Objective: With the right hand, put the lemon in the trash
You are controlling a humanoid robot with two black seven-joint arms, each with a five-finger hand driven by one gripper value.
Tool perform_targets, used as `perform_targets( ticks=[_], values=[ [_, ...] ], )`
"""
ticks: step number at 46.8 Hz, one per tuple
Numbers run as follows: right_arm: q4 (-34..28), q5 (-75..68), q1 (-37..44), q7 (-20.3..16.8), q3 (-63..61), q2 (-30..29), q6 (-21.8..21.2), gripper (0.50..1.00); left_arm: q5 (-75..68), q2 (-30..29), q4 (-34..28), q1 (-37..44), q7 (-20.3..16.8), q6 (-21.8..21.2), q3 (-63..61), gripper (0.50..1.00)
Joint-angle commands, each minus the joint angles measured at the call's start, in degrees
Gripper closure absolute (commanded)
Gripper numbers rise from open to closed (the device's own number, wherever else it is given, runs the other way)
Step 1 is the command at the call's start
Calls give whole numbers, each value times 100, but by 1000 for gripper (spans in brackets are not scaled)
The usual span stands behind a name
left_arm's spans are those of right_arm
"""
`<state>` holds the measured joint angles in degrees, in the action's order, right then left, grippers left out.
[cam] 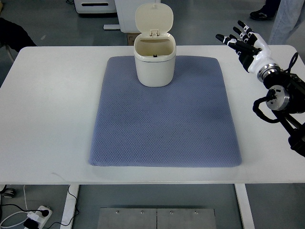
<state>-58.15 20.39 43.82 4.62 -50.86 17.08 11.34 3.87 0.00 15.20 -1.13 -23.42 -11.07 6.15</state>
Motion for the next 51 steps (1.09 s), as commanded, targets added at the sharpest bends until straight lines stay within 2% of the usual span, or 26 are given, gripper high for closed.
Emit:
perform_targets(
  ticks=[1,11,20,26,41,51],
  values=[
    [-161,18,-321,-5,-327,-3,-27,505,0,0,0,-1,4,0,0,500],
    [-609,35,-1006,74,-679,-64,-36,502,0,0,0,-1,4,0,0,500],
    [-724,44,-1279,952,-715,-143,-44,500,0,0,0,-1,4,0,0,500],
    [-724,53,-1394,1234,-697,-275,-44,500,0,0,0,-1,4,0,0,500],
    [-724,53,-1754,1305,-662,-618,-53,500,0,0,0,-1,4,0,0,500],
    [-741,35,-1912,1217,-706,-767,-334,500,0,0,0,-1,4,0,0,500]
  ],
)
